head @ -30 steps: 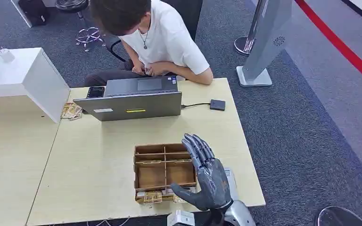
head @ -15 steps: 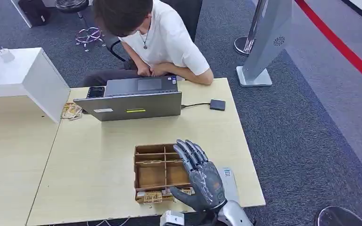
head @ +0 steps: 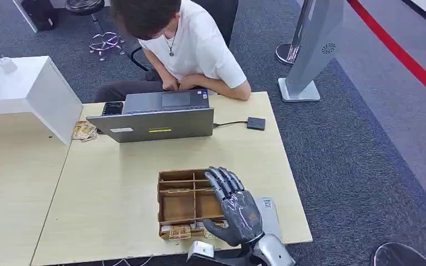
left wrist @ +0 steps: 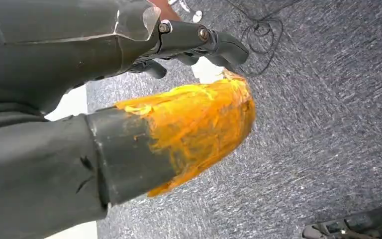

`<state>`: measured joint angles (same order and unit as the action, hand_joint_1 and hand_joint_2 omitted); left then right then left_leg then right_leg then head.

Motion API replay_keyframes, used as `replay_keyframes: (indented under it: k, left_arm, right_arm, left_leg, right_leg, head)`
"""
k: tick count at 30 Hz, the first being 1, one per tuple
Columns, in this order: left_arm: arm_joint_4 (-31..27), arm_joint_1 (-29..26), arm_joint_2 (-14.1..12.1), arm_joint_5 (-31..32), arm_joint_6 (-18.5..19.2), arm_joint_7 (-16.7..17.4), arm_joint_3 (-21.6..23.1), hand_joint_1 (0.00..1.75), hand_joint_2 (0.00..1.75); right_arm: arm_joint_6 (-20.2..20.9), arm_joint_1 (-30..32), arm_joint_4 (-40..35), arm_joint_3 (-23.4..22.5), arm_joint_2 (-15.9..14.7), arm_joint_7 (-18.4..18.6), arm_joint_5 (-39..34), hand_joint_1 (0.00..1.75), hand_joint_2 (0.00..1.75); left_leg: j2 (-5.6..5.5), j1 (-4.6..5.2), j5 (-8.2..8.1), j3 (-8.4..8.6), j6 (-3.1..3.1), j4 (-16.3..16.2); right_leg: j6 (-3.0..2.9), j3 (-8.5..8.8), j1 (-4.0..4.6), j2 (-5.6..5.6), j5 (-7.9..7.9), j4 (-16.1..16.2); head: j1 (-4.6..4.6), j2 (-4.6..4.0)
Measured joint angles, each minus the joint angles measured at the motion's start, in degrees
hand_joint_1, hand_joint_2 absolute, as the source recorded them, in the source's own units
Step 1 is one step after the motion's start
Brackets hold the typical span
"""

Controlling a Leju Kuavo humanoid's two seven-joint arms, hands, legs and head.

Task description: Pass the card to the sensor for recognition and then transmit it.

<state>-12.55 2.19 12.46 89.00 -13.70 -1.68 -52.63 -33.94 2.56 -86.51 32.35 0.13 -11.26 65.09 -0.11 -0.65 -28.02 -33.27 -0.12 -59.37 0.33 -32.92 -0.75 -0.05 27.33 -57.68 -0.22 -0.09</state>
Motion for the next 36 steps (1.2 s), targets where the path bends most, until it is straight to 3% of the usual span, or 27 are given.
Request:
replay_keyframes:
  k: [15,36]
  left_arm:
    - [0.00,-0.01,0.00,0.42,0.00,0.04,0.00,0.00,0.00]
    - [0.00,-0.01,0.00,0.57,0.00,-0.04,0.00,0.00,0.00]
  right_arm:
    - [-0.44,-1.35,4.66,-0.90,0.00,2.67,3.37,0.00,1.75]
    - [-1.70,-1.59,3.56,-1.75,0.35,1.66,1.27,0.00,1.75]
  left_leg:
    - [0.00,0.00,0.00,0.00,0.00,0.00]
    - [0.00,0.00,0.00,0.00,0.00,0.00]
  right_leg:
    - [0.00,0.00,0.00,0.00,0.00,0.00]
    - [0.00,0.00,0.00,0.00,0.00,0.00]
  head:
    - [0.00,0.00]
    - [0.00,0.00]
